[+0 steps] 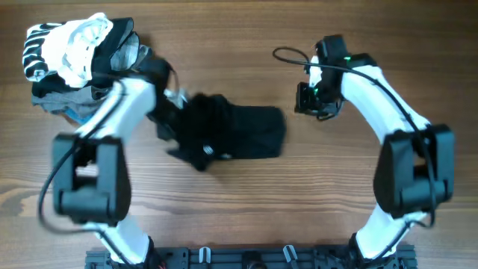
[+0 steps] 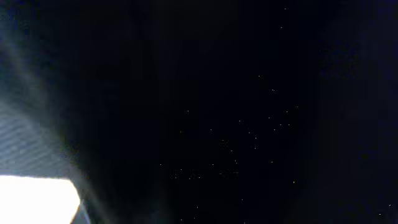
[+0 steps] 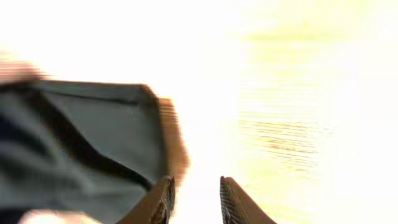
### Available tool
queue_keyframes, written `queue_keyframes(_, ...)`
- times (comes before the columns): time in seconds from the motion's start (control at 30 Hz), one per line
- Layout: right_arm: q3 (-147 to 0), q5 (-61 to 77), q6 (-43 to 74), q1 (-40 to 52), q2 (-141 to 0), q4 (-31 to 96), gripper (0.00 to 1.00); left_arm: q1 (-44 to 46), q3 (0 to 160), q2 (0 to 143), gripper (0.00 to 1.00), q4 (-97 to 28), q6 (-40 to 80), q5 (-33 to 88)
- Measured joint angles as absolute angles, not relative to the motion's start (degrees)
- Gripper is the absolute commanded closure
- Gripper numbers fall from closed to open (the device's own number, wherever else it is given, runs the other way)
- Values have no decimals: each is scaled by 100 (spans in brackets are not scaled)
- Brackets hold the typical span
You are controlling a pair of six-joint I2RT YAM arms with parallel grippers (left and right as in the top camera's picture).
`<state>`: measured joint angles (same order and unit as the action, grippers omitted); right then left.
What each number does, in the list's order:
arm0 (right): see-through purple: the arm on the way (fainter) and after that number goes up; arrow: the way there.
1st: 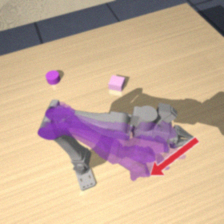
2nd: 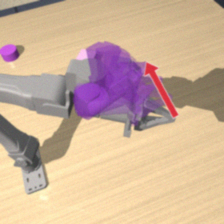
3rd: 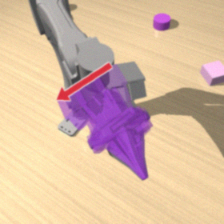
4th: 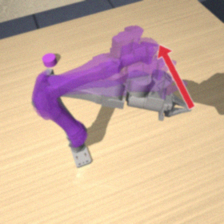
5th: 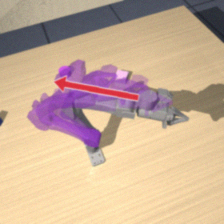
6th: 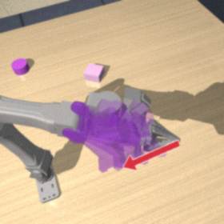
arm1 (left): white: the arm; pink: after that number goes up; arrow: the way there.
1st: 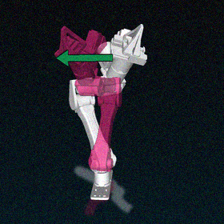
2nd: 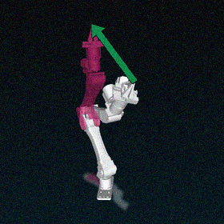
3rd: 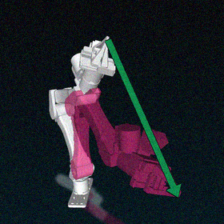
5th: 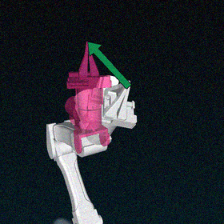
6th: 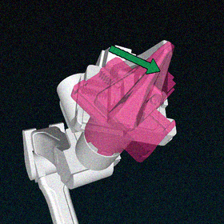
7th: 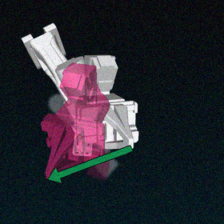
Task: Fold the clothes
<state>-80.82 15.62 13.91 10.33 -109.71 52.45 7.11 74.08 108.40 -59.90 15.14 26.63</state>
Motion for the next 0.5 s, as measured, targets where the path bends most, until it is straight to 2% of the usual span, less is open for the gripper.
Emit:
queue_keyframes(0.07, -8082, 1787, 1345, 1118, -10763, 5144, 71, 528, 7826, 10390, 88, -6005, 1350, 2421)
queue_keyframes(0.17, -8036, 2252, 1308, 1518, -10763, 4772, 71, 810, 8009, 9970, 87, -5940, 1243, 2270)
queue_keyframes(0.27, -7856, 2366, 1468, 2141, -10766, 4318, 72, 1229, 8009, 9996, 74, -5940, 1197, 1885)
queue_keyframes(0.33, -7712, 2375, 1702, 2305, -10779, 4012, 74, 1439, 8009, 9996, 69, -5935, 1157, 1621)
queue_keyframes(0.4, -7636, 2329, 2038, 2296, -10860, 3997, 74, 1791, 8005, 9996, 64, -5848, 1122, 1356)
queue_keyframes(0.43, -7634, 2252, 2145, 2250, -10899, 3999, 74, 1881, 7999, 9996, 55, -5616, 1129, 1269)
queue_keyframes(0.5, -7629, 2091, 2340, 2058, -10930, 4040, 73, 2270, 7979, 9996, 48, -4899, 1111, 993)
